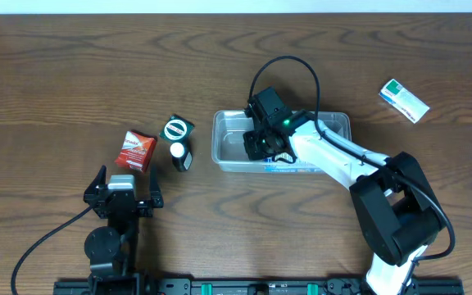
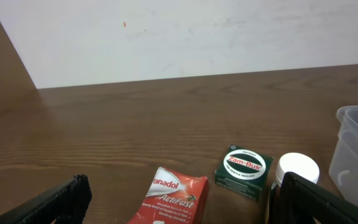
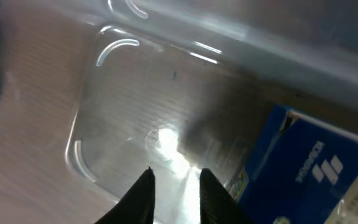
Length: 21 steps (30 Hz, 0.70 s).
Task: Pack container
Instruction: 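Push blue box flat against container side with right gripper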
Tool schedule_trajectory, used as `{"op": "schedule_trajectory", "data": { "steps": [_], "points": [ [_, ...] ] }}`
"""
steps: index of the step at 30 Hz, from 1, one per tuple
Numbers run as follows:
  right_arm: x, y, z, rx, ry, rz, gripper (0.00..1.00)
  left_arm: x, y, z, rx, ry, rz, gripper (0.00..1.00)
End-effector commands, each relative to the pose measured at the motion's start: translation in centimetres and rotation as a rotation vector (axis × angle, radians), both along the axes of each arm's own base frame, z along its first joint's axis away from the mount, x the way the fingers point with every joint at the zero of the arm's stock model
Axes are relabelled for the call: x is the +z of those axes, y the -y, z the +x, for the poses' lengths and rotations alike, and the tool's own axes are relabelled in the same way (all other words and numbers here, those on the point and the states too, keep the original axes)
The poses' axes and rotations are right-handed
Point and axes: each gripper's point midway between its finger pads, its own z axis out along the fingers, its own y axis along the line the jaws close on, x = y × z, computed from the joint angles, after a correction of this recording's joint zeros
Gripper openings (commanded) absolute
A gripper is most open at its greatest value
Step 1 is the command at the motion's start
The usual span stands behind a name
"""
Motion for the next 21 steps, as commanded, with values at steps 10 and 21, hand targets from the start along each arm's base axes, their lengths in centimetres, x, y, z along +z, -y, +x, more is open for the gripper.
{"op": "schedule_trajectory", "data": {
  "steps": [10,21],
  "points": [
    [-0.7,1.6,0.4,-0.080,-0.003,-0.083,0.16,-1.7,0.2,0.0,-0.014,-0.048,0.000,0.98],
    [-0.8,2.4,0.4,-0.128,-0.012,-0.105,0.30,-1.7,0.2,0.0,-0.013,-0.048,0.000,0.98]
  ]
}}
